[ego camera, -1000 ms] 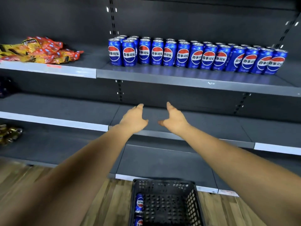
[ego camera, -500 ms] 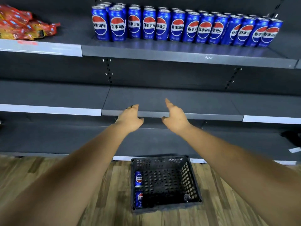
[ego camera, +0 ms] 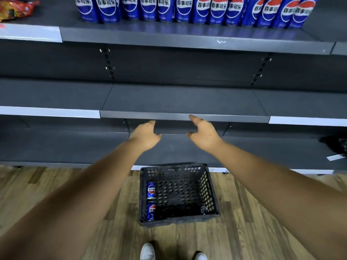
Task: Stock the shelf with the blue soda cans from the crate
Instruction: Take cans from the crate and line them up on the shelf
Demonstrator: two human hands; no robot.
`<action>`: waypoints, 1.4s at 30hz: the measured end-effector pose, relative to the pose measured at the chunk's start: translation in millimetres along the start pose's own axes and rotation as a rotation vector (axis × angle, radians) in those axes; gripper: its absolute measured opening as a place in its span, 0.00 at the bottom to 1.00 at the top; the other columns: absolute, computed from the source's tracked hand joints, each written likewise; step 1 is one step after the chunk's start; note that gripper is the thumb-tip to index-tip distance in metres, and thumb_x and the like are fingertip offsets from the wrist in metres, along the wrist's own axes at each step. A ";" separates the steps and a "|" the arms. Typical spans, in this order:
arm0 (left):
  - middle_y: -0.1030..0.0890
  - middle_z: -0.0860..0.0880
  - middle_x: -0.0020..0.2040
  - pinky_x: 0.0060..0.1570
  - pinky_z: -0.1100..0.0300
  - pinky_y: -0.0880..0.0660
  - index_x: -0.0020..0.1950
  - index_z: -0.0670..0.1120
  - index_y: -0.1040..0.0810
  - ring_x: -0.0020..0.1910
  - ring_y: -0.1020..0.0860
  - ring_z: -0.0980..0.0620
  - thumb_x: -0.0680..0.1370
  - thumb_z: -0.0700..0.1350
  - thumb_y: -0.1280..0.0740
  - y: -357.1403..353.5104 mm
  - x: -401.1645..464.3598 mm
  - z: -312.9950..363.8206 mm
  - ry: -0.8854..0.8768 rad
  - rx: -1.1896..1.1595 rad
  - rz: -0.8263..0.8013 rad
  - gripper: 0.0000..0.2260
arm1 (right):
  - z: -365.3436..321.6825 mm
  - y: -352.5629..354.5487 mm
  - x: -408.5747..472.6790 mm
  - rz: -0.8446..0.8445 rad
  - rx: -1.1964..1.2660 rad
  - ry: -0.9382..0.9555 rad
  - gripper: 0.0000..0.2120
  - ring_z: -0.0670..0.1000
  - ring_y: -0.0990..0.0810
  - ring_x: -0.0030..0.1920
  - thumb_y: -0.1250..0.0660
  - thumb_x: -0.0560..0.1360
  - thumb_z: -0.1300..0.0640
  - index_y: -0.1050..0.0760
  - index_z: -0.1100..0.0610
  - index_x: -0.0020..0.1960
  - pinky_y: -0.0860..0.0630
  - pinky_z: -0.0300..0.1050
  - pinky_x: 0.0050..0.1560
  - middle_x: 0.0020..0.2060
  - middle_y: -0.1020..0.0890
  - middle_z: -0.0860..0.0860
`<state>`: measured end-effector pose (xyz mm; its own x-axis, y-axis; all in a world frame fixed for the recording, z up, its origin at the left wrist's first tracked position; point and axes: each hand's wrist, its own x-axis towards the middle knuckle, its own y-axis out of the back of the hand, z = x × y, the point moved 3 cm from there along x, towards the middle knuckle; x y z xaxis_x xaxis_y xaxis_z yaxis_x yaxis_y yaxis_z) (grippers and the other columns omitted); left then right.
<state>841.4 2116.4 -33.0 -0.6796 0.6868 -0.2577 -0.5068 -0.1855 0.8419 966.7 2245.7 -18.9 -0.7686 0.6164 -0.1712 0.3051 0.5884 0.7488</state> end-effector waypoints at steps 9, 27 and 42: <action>0.36 0.45 0.75 0.66 0.56 0.36 0.77 0.44 0.43 0.72 0.36 0.45 0.80 0.46 0.38 -63.3 -6.1 86.9 0.000 -0.072 -0.006 0.27 | 107.2 46.3 -4.2 0.068 0.201 -0.071 0.28 0.54 0.26 0.64 0.37 0.75 0.68 0.37 0.58 0.73 0.31 0.36 0.56 0.69 0.30 0.54; 0.37 0.41 0.74 0.67 0.53 0.36 0.76 0.42 0.46 0.71 0.35 0.41 0.80 0.46 0.38 -170.1 16.8 44.8 0.171 -0.035 -0.151 0.28 | 223.2 -7.4 44.6 0.093 0.334 -0.296 0.25 0.54 0.25 0.59 0.37 0.75 0.67 0.35 0.60 0.71 0.30 0.41 0.58 0.55 0.27 0.51; 0.29 0.40 0.67 0.64 0.48 0.31 0.70 0.41 0.36 0.65 0.29 0.40 0.78 0.45 0.37 -393.0 129.9 -76.6 0.171 0.064 -0.202 0.22 | 372.6 -224.0 113.4 0.087 0.370 -0.332 0.25 0.51 0.29 0.52 0.38 0.74 0.71 0.35 0.61 0.70 0.31 0.44 0.59 0.53 0.26 0.54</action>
<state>911.7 2224.7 -433.7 -0.6507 0.5755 -0.4953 -0.6101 -0.0080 0.7923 1020.8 2378.7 -444.7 -0.5295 0.7693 -0.3576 0.5855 0.6364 0.5022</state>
